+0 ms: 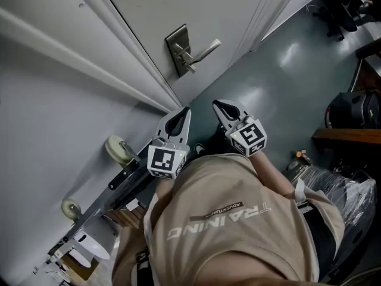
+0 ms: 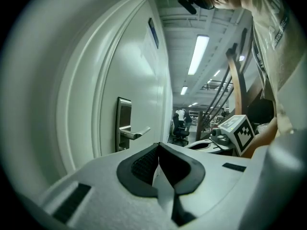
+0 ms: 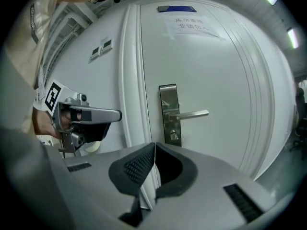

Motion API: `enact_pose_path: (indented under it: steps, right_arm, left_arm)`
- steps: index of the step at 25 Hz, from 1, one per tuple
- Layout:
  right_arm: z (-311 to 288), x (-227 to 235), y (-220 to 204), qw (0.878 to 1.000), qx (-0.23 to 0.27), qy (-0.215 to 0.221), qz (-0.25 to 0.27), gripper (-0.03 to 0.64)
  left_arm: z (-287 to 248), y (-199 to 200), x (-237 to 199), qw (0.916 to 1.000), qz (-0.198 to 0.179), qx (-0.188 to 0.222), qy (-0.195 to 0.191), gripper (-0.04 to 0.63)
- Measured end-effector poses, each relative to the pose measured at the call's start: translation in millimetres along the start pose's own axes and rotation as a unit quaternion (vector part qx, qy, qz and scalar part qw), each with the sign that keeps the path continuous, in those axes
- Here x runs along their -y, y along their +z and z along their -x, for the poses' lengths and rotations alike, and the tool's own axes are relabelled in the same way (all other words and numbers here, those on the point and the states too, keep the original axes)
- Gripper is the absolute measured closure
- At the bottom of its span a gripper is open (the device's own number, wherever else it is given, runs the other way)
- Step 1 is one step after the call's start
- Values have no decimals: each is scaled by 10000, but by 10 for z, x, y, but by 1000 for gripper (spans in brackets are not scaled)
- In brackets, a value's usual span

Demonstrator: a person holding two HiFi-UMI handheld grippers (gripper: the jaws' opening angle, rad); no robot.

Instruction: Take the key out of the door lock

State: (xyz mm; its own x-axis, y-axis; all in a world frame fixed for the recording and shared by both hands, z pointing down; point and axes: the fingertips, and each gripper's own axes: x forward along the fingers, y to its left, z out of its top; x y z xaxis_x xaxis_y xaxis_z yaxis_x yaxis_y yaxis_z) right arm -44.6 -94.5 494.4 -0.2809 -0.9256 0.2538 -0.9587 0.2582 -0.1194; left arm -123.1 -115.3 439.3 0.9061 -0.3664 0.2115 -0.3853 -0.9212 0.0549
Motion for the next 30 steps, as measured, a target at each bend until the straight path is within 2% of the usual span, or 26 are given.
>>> enact_pose_path:
  steps: [4, 7, 10, 15, 22, 27, 30]
  right_arm:
    - [-58, 32, -87, 9997, -221, 51, -3, 601]
    - [-169, 72, -78, 9995, -281, 170, -48, 601]
    - [-337, 101, -32, 9989, -293, 374, 44, 601]
    - [-638, 173, 43, 9946, -513, 767, 479, 600]
    - [-931, 464, -26, 9903, -837, 1039, 396, 600]
    - [-1148, 625, -128, 9877, -755, 1319, 371, 600]
    - [-1261, 672, -130, 9855, -758, 1519, 10, 600]
  left_arm:
    - [-31, -76, 63, 9999, 93, -83, -104, 586]
    - [-17, -75, 50, 9999, 126, -98, -14, 586]
    - [11, -129, -66, 9993, 212, -138, 264, 586]
    - [-49, -195, -257, 9962, 429, -202, 726, 586]
    - [-262, -115, -494, 9913, 501, -239, 1191, 586]
    - [-448, -233, -577, 9874, 503, -255, 1477, 586]
    - [-500, -292, -605, 9850, 558, -308, 1605, 586]
